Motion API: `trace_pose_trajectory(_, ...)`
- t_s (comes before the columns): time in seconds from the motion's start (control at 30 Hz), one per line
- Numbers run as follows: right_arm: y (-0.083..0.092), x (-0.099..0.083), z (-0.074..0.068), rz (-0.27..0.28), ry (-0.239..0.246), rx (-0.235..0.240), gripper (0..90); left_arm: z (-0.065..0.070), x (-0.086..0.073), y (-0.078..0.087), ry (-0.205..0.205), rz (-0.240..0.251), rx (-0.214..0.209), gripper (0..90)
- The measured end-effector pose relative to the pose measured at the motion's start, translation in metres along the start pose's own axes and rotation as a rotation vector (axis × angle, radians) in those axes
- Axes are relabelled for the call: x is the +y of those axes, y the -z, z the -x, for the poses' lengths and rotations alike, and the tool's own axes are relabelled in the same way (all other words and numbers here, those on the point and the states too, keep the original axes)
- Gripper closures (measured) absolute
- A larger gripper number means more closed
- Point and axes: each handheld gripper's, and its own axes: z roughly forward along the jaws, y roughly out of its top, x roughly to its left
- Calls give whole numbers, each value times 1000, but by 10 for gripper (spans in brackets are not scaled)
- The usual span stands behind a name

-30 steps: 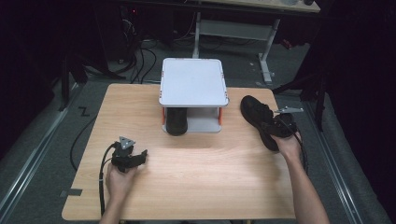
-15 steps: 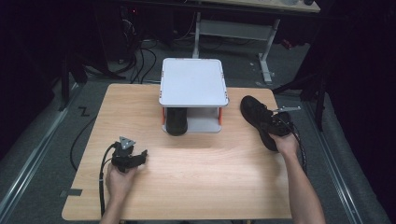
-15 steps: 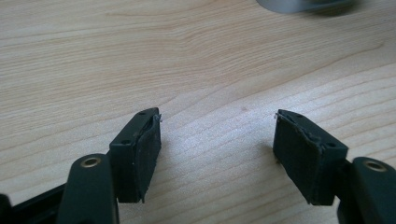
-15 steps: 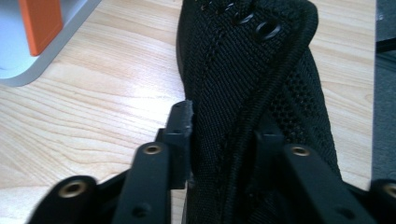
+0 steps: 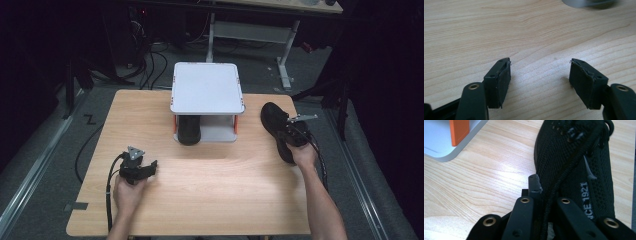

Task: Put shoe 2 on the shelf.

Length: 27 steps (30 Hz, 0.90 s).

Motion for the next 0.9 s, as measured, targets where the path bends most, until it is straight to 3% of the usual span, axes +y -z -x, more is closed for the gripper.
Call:
trace_pose_trajectory(0.3, 7, -3, -10, 20, 29, -24, 887, 0, 0, 0, -3, 0, 0, 337)
trace_pose_trajectory(0.7, 44, -15, -34, 59, 125, -31, 886, 0, 0, 0, -3, 0, 1, 335)
trace_pose_trajectory(0.83, 54, -20, -40, 82, 121, -16, 886, 1, -1, 0, -3, 0, 4, 330)
trace_pose_trajectory(0.9, 62, -23, -49, 83, 142, -9, 885, 1, -1, 0, -3, 1, 4, 329)
